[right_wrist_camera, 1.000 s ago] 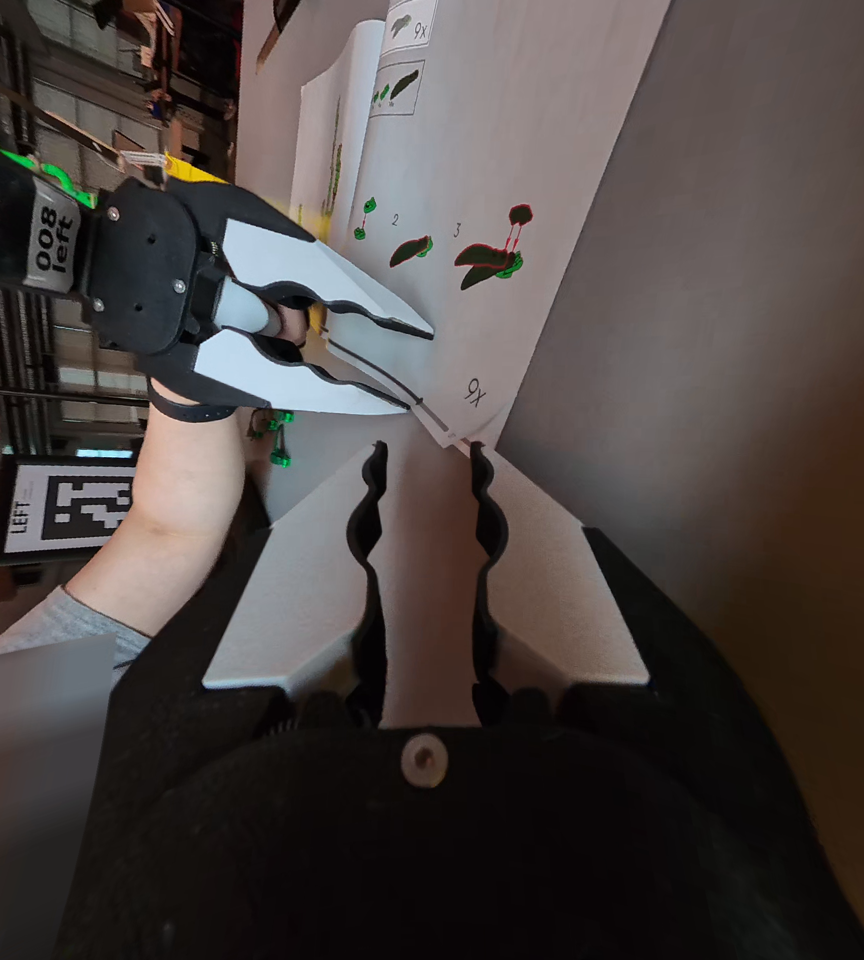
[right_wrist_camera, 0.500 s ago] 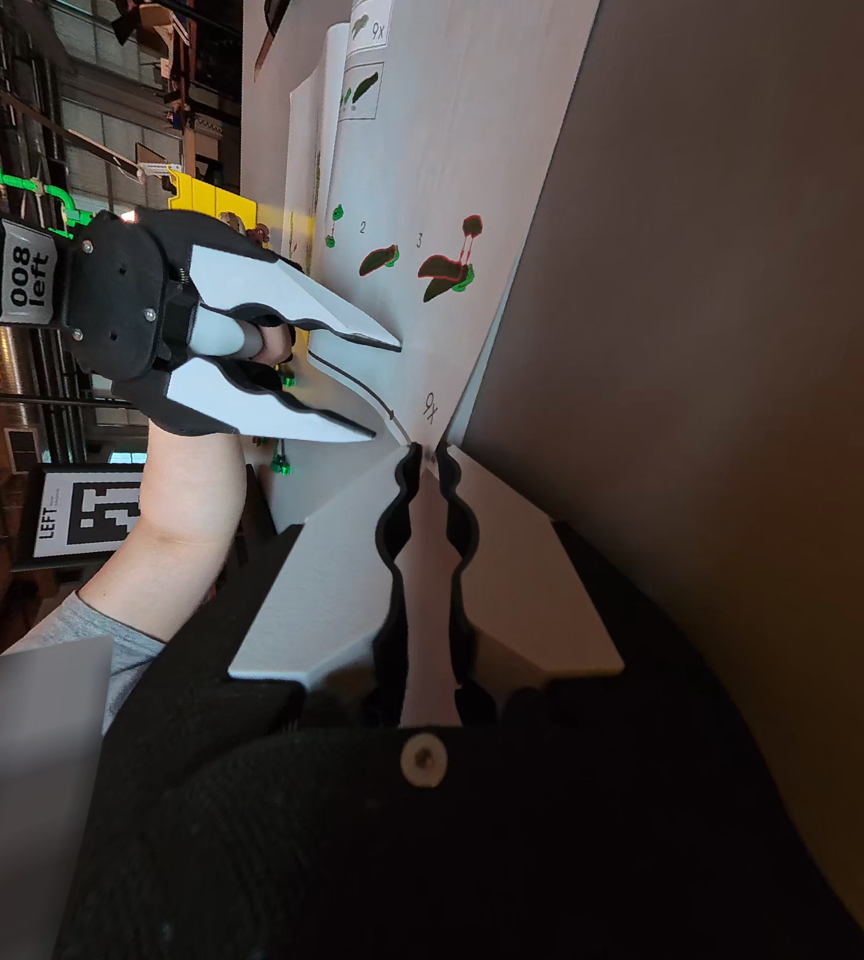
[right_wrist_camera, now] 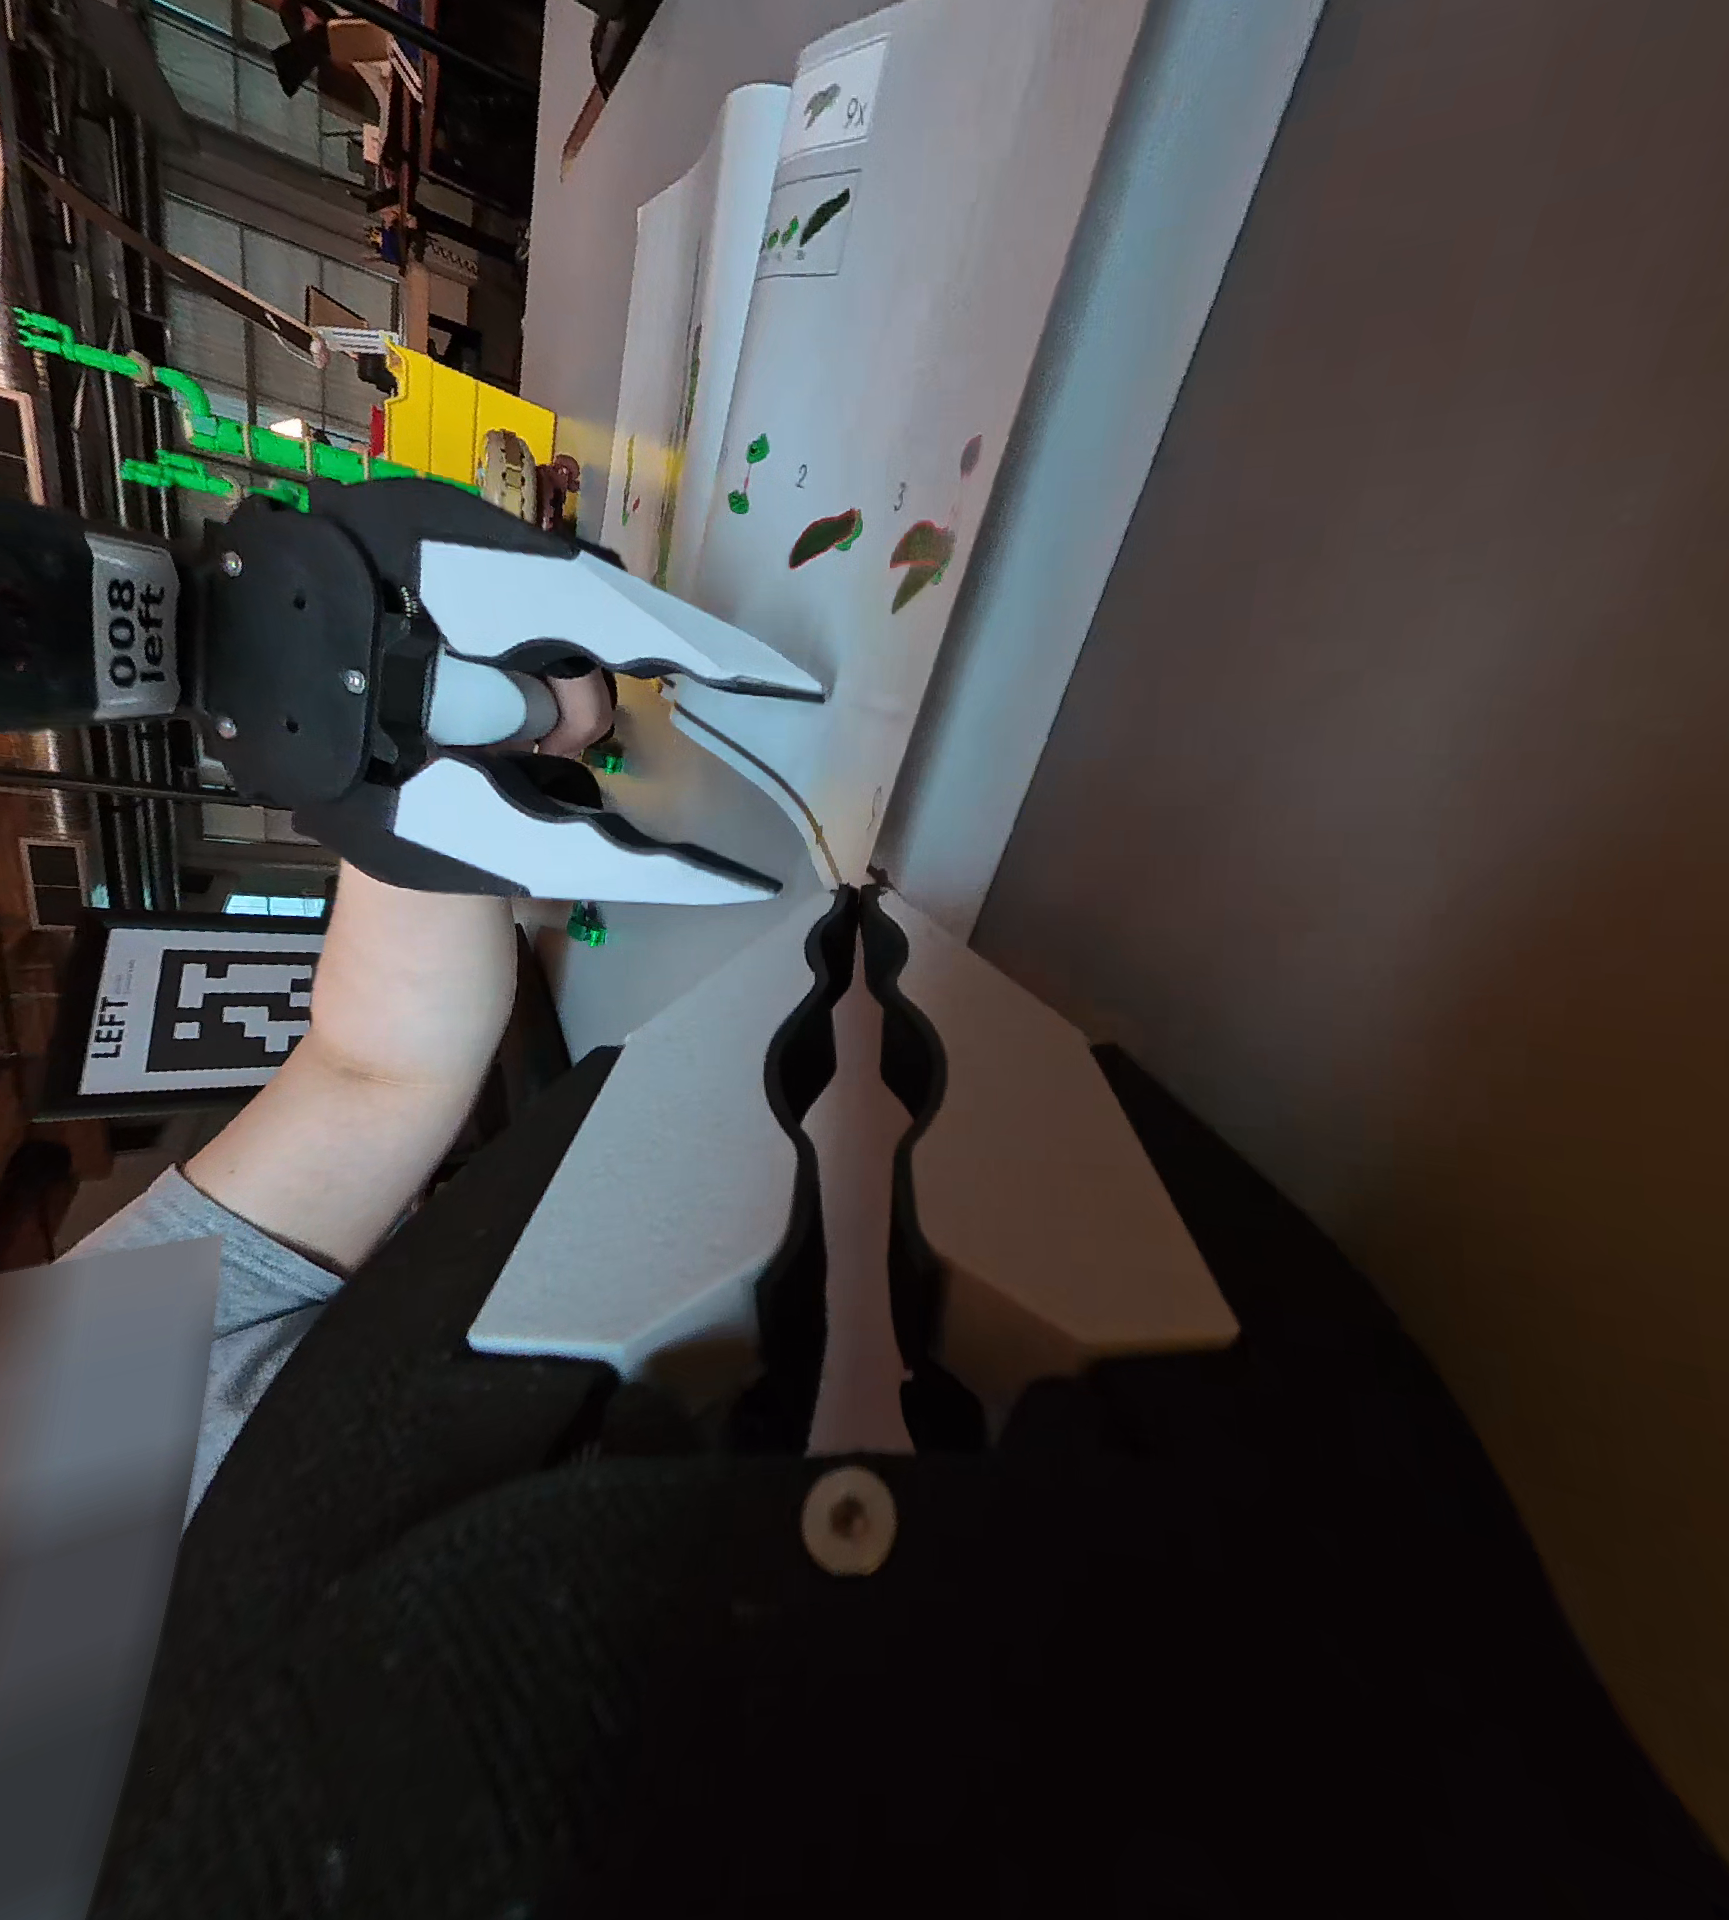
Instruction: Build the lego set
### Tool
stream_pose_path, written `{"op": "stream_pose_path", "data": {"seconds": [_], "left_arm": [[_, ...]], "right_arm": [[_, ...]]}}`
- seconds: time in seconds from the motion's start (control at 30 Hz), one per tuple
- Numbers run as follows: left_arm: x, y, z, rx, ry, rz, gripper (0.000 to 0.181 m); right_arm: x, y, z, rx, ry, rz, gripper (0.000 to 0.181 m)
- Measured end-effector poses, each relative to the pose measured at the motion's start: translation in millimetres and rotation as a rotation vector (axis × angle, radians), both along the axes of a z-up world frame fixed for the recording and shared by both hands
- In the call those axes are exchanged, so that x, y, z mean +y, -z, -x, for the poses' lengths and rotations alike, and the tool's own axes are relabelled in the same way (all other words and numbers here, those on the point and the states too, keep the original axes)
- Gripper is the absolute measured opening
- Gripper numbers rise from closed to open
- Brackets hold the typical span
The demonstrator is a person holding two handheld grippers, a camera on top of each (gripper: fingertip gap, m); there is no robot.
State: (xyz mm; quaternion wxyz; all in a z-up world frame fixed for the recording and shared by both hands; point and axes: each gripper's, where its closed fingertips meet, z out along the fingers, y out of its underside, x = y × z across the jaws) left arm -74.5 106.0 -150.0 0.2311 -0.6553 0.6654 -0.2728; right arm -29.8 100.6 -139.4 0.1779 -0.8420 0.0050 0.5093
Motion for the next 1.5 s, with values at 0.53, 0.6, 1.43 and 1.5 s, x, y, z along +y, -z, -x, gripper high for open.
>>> {"op": "stream_pose_path", "data": {"seconds": [0.53,0.6,1.43,1.5], "left_arm": [[-13.3,-30.2,-40.9,-0.089,0.037,-0.524,0.031],[-10.8,-28.0,-41.8,-0.068,0.029,-0.579,0.031],[57.6,-85.8,160.4,-0.252,-0.702,-0.319,0.0],[57.5,-77.4,177.3,-0.247,-0.737,-0.276,0.0]], "right_arm": [[3.3,-26.9,-0.9,0.146,0.026,-0.043,0.0],[3.5,-27.8,-1.0,0.147,0.027,-0.046,0.0],[18.7,-20.9,12.8,-0.363,-0.086,-0.467,0.02],[19.7,-6.6,10.3,-0.452,-0.11,-0.458,0.019]]}}
